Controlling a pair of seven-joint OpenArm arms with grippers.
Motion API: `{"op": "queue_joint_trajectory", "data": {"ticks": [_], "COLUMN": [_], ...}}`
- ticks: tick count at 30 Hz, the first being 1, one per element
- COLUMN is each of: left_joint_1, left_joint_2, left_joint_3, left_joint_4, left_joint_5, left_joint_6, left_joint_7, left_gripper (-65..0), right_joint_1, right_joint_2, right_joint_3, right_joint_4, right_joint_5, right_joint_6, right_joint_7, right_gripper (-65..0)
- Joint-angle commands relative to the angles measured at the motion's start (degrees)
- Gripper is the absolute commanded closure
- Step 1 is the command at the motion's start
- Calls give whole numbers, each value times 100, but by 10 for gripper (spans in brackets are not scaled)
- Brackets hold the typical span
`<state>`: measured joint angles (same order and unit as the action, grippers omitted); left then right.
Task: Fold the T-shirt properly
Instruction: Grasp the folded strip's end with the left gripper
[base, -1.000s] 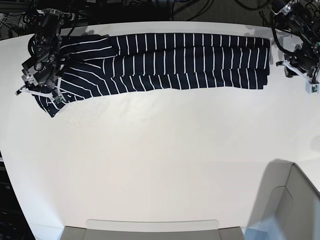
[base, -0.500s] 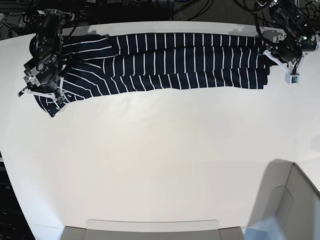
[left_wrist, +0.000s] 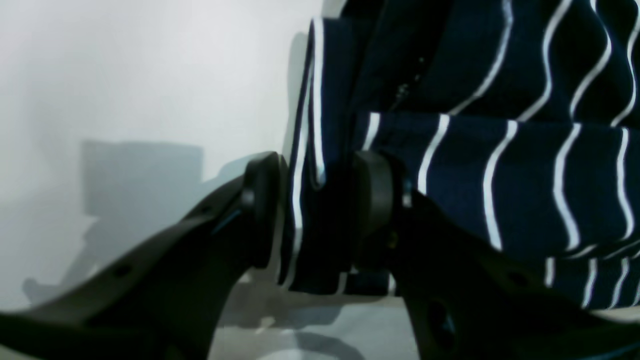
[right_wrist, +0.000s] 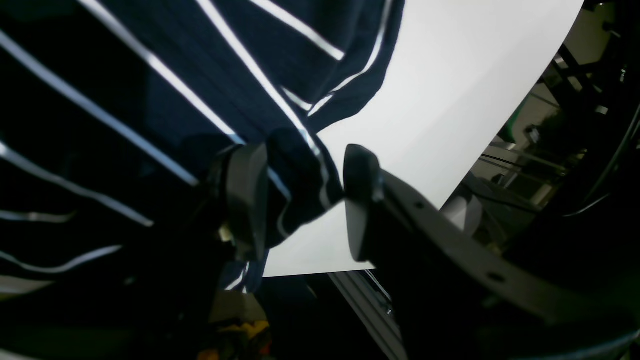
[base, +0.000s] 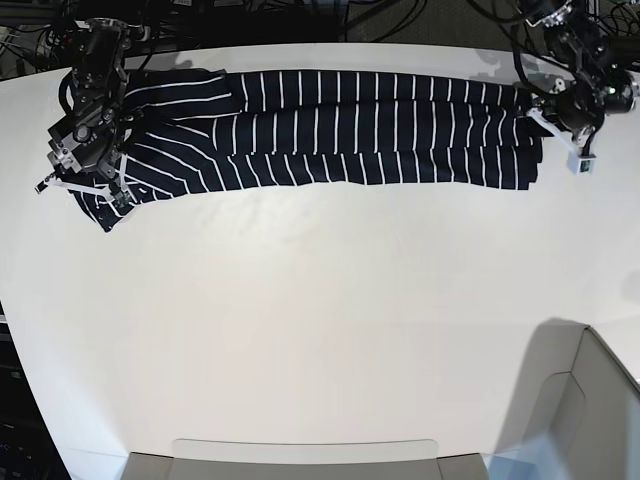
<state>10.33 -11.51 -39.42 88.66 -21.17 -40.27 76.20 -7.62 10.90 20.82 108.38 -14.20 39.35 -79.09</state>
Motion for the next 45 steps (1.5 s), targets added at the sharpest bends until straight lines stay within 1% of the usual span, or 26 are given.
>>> {"op": "queue_joint_trajectory", "data": {"ticks": [1, 7, 8, 11, 13, 14, 15, 18, 20, 25, 28, 30, 32, 38, 42, 45], "left_joint_1": [62, 35, 35, 35, 35, 35, 35, 53, 27, -387, -580, -765, -932, -1125, -1266, -1274], "left_joint_2": [12, 21, 21, 21, 21, 21, 21, 12, 12, -295, -559, -779, -920, -1289, -1517, -1553], "left_joint_3": [78, 430, 518, 764, 922, 957, 948, 975, 790, -370, -792, -898, -915, -915, -933, -1170], "left_joint_4": [8, -308, -422, -493, -493, -493, -493, -475, -475, -519, -739, -1073, -1337, -1442, -1433, -1257], "left_joint_5": [178, 187, 187, 187, 196, 196, 205, 187, 187, 214, 222, 214, 214, 214, 196, 187], "left_joint_6": [27, 27, 27, 27, 27, 27, 27, 27, 27, 27, 27, 27, 27, 27, 27, 27], "left_joint_7": [164, 164, 147, 138, 173, 173, 173, 173, 173, 173, 164, 120, 111, 111, 164, 173], "left_gripper": [-248, -244, -232, -146, -73, -23, 0, 0, 0, 0, 0, 0, 0, 0, 0, 0], "right_joint_1": [80, 80, 89, 89, 89, 89, 89, 89, 89, 107, 151, 195, 265, 450, 467, 450], "right_joint_2": [66, 66, 66, 66, 66, 66, 66, 66, 66, 66, -48, -153, -268, -681, -707, -716], "right_joint_3": [15, 15, 15, 15, 15, 15, 15, 15, 24, 59, 68, 155, 261, 753, 771, 771], "right_joint_4": [85, 85, 85, 85, 85, 85, 85, 85, 94, 129, 129, 138, 156, 358, 375, 367], "right_joint_5": [-62, -62, -62, -62, -62, -62, -62, -53, -53, -27, -27, -53, -27, -62, -62, -62], "right_joint_6": [65, 65, 65, 65, 65, 65, 65, 65, 65, 65, 65, 65, 65, 65, 65, 65], "right_joint_7": [-34, -34, -34, -34, -34, -34, -34, -34, -34, -34, -34, -34, -34, -34, -34, -34], "right_gripper": [-253, -253, -253, -253, -253, -253, -253, -253, -253, -253, -253, -253, -253, -253, -253, -253]}}
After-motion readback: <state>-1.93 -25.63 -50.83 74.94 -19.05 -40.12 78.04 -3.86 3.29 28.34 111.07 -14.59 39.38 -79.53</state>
